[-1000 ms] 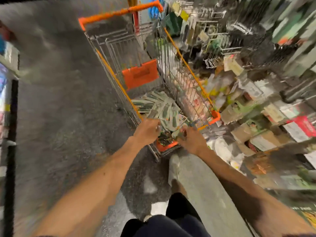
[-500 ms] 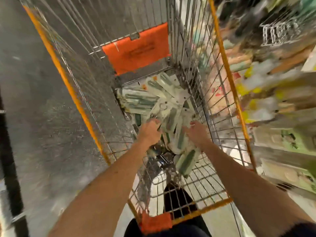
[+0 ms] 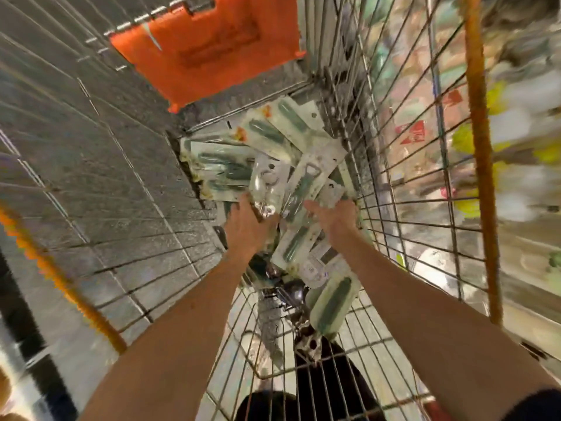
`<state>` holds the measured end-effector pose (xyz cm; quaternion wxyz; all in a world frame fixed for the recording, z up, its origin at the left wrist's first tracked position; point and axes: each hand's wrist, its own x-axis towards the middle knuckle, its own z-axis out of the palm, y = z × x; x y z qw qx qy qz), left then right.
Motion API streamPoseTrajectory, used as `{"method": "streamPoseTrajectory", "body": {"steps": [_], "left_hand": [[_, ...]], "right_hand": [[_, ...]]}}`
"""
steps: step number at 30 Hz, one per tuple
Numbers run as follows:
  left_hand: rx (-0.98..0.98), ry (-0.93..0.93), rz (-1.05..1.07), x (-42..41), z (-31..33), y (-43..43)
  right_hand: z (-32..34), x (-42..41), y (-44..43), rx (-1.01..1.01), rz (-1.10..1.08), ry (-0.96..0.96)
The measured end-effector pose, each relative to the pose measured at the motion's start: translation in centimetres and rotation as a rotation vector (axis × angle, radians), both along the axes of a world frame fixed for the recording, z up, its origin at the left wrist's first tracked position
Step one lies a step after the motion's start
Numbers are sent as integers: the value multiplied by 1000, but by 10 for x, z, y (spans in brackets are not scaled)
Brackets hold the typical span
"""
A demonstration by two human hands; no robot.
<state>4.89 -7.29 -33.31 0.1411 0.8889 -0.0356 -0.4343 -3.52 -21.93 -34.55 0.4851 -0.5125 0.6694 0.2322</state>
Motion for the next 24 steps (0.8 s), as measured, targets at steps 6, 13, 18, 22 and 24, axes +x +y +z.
{"method": "streamPoseTrajectory", "body": {"steps": [6,13,18,22,24], "left_hand": [[-143,114,327,11,-7,2],[-225,218,465,23,-9,-5],[-280,231,517,16,-5,3],[-302,238,503,12,13,1],[-306,258,472,7,25,-2]], "right_hand": [[-6,25,-3,-36,-46,21],[-14,45,-7,-16,-19,55],[-8,30,-13,-30,-144,-18],[0,11,-15,-23,-196,-123],[7,-1,-15,0,-185,-158]]}}
